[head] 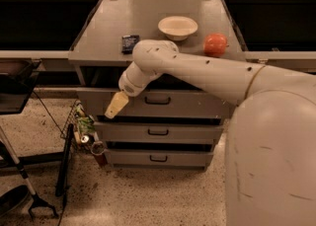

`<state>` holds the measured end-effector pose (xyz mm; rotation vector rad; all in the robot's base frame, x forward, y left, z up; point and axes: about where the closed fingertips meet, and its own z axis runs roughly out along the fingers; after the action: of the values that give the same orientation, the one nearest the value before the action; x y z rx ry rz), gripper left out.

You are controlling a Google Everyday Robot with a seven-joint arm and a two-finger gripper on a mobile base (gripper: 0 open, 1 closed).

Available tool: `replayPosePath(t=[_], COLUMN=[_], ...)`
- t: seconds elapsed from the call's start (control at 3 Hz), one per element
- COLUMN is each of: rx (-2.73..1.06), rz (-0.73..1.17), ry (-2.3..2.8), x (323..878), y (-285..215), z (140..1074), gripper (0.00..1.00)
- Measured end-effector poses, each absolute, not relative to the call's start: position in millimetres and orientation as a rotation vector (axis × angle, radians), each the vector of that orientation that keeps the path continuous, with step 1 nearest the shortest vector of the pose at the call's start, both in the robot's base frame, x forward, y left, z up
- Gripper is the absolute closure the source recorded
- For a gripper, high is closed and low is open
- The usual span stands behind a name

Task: Open top drawer

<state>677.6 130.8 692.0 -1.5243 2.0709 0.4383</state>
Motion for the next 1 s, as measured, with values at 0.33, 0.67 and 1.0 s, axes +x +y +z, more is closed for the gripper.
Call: replayPosePath(t=[0.33,0.67,1.0], rx=[-1.560,-1.692,-1.895], rz=[0.432,0.453,0.487], ry=[2.108,2.107,2.066], x=[685,670,646], y=[135,124,111], z=[681,671,664], gripper=[0.00,0.00,0.00])
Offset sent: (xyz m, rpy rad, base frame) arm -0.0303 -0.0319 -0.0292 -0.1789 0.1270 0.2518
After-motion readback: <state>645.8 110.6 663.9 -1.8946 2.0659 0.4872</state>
